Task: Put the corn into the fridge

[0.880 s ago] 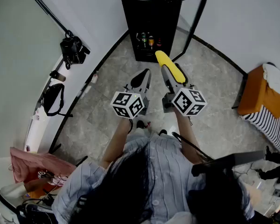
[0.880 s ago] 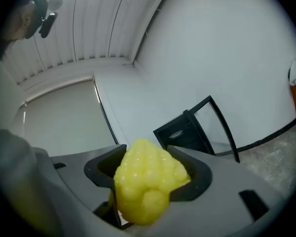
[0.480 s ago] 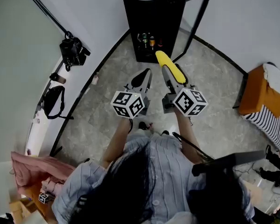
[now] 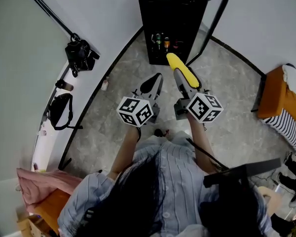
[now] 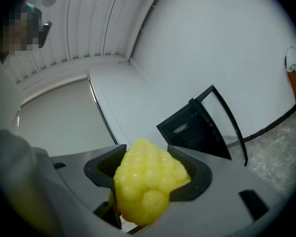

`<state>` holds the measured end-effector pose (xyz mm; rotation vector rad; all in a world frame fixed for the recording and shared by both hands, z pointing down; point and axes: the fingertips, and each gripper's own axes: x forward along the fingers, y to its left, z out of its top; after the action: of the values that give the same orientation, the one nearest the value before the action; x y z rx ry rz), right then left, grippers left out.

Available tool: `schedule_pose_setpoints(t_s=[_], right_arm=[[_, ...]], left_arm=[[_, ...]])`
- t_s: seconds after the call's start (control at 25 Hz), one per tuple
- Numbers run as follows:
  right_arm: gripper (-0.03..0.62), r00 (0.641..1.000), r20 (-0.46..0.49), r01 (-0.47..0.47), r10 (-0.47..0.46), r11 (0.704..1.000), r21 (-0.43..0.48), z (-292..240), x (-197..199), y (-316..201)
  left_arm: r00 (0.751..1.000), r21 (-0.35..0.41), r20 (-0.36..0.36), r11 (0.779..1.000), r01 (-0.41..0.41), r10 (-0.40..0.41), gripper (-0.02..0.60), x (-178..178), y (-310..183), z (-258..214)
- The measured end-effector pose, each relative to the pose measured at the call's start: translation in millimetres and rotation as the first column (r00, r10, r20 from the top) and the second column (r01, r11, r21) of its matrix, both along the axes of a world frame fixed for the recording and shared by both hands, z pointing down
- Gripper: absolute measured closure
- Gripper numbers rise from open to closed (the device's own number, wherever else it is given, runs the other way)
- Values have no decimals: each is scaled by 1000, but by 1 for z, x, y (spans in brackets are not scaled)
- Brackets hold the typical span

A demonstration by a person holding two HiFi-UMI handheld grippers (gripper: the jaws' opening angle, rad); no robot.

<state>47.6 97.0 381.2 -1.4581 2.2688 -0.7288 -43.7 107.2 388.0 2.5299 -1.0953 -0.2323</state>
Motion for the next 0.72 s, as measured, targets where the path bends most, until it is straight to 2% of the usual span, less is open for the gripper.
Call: schedule_pose_setpoints(t_s=[0.2,0.44,0.72], right_arm=[[327,1000,-16,-15,14,999,-35,11,-11,-11],[327,999,-28,-18,16,998,-67,24,-10,-28],[327,1000,-22,16,-18,997,-73,31,-13,-95]], left_arm=[[999,-47,-37,999,-11,9,575,-14,-19,13],[998,-83,-61,996,-25,20,575,-10,-35,28],[998,-74,-53,997,29,-33,575,-20,-90,25]])
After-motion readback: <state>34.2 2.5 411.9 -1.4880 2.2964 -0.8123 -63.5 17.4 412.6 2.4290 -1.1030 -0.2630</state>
